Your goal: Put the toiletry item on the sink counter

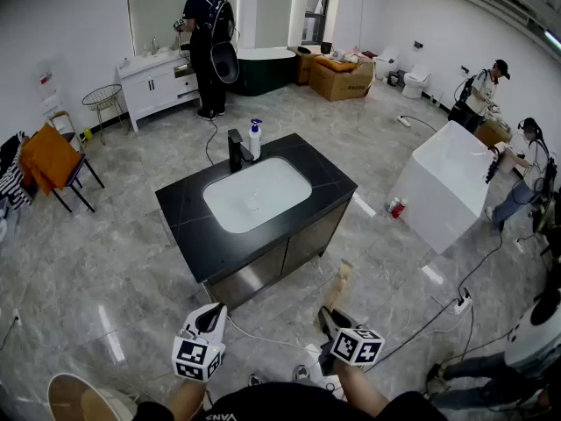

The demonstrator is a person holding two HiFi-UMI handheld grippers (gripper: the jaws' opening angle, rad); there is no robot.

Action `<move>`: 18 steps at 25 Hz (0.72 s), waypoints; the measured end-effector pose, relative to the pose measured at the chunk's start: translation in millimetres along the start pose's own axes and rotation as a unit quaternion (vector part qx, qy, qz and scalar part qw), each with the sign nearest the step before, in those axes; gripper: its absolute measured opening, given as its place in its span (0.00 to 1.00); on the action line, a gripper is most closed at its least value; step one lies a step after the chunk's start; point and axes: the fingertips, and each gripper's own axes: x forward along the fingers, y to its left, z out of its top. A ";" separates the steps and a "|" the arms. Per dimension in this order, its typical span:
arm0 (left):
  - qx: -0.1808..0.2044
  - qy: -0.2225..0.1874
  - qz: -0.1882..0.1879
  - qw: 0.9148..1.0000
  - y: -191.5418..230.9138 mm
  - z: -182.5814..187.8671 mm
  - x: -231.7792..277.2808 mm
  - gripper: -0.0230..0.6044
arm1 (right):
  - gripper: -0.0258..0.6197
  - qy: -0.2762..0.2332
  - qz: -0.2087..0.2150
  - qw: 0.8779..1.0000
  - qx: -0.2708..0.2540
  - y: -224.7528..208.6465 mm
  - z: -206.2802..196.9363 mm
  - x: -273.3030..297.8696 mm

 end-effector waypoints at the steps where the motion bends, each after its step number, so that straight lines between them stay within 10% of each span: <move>1: 0.004 0.000 -0.002 1.000 -4.4 0.3 3.0 0.05 | 0.11 -0.002 0.003 1.000 -0.004 -1.7 2.6 -0.8; 18: -0.004 -0.010 0.015 1.000 -92.1 12.8 64.2 0.05 | 0.11 -0.001 0.067 0.998 -0.014 -75.4 43.9 -16.6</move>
